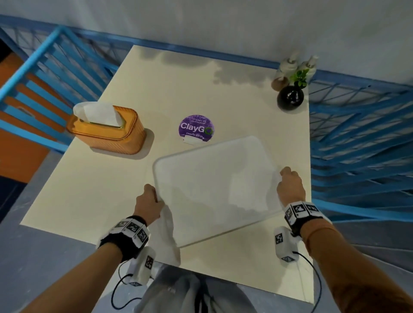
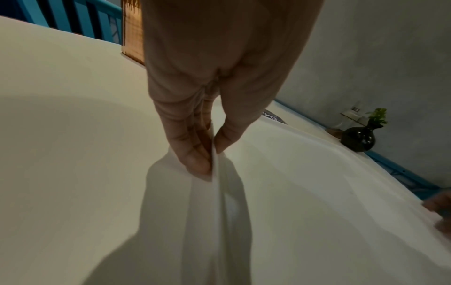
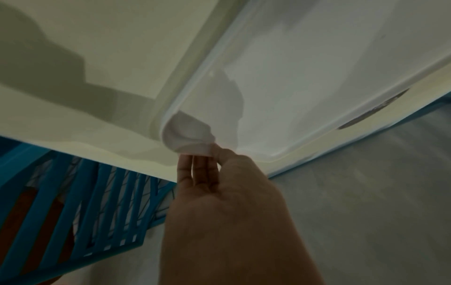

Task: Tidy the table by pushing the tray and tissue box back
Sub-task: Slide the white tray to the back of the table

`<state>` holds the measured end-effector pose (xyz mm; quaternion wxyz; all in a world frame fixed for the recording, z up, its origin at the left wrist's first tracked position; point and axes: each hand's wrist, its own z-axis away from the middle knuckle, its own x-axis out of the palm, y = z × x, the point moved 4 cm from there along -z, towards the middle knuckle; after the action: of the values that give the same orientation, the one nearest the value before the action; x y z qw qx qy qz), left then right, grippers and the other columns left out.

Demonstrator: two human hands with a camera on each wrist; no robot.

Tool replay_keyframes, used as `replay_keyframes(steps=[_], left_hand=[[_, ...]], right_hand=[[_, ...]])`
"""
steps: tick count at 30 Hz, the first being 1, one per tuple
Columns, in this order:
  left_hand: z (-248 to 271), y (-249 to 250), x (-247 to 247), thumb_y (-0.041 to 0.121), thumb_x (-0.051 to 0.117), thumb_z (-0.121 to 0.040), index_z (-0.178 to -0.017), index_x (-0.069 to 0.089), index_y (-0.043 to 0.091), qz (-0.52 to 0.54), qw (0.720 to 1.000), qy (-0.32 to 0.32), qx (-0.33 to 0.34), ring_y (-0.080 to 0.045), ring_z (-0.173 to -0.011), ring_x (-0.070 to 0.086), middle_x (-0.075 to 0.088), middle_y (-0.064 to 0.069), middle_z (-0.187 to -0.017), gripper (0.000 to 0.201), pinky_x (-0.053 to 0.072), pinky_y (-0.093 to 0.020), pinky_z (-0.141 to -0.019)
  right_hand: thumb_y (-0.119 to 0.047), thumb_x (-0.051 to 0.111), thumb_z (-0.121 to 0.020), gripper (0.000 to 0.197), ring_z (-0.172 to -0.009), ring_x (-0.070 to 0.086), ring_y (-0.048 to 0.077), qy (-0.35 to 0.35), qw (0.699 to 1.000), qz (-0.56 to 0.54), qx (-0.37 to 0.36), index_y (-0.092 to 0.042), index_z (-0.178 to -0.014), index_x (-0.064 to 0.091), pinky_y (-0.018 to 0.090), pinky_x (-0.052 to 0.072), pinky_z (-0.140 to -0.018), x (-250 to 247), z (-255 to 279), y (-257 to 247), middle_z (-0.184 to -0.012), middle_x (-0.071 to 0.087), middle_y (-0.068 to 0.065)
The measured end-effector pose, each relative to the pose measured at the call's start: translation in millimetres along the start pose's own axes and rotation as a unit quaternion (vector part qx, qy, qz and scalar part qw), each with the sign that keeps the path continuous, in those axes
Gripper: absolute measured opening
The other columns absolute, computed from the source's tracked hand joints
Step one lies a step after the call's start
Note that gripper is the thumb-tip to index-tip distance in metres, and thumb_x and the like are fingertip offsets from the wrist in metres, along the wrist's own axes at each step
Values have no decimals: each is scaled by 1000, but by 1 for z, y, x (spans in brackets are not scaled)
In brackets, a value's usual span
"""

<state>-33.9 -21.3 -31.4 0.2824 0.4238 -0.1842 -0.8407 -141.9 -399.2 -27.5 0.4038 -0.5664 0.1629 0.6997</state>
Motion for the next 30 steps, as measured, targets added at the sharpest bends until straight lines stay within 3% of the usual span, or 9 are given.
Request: replay_keyframes(steps=[3,5,8,12,18,21,25,30], left_hand=[[-17,12,-9,1,53,-85,-108,44,1,-37,999,21,26,-45,-90,64,63,-30,-99,25,58,-52,-75],[-34,23,-14,3,53,-86,-117,46,-2,-58,997,37,39,-45,-97,64,65,-31,-104,32,55,-47,-81],[-65,45,-19,3,50,-87,-122,47,-3,-98,992,48,63,-46,-107,59,63,-32,-112,36,47,-45,-85],[-99,71,-23,-2,46,-86,-128,46,-2,-127,986,62,91,-46,-114,55,60,-33,-118,43,46,-48,-92],[-108,88,-30,-7,46,-84,-128,51,-5,-124,980,70,141,-43,-112,58,63,-30,-119,44,49,-47,-95],[-87,64,-29,-7,53,-80,-122,55,-6,-118,983,60,125,-43,-106,60,65,-30,-109,42,46,-43,-91],[-63,34,-25,-7,56,-80,-116,58,-3,-104,987,59,105,-42,-98,61,67,-28,-100,36,44,-39,-83],[-82,35,-26,-4,55,-84,-109,60,-1,-41,992,81,89,-42,-88,68,70,-26,-95,26,55,-48,-85]], right_hand=[[9,37,-87,32,-105,54,42,-6,999,-39,5,6,-116,49,45,48,-84,3,0,6,-117,54,28],[8,38,-87,31,-105,55,42,-5,998,-61,11,7,-115,50,43,48,-84,5,0,7,-116,55,28],[6,43,-87,27,-103,57,42,2,996,-85,21,8,-112,50,41,49,-84,9,0,6,-114,58,29],[3,46,-88,25,-102,58,41,6,993,-106,42,8,-113,50,38,49,-83,11,0,3,-111,60,29],[-1,52,-88,28,-98,59,40,-7,985,-165,50,6,-115,51,37,48,-78,13,5,8,-108,62,28],[-4,54,-87,28,-83,59,33,-23,980,-186,67,3,-114,51,33,48,-68,16,21,16,-93,60,18],[-2,52,-88,21,-77,65,40,-25,973,-212,92,-2,-109,51,49,59,-68,27,30,22,-92,62,23],[0,53,-88,19,-75,66,39,-4,973,-216,85,0,-107,54,48,60,-68,25,7,13,-95,65,26]])
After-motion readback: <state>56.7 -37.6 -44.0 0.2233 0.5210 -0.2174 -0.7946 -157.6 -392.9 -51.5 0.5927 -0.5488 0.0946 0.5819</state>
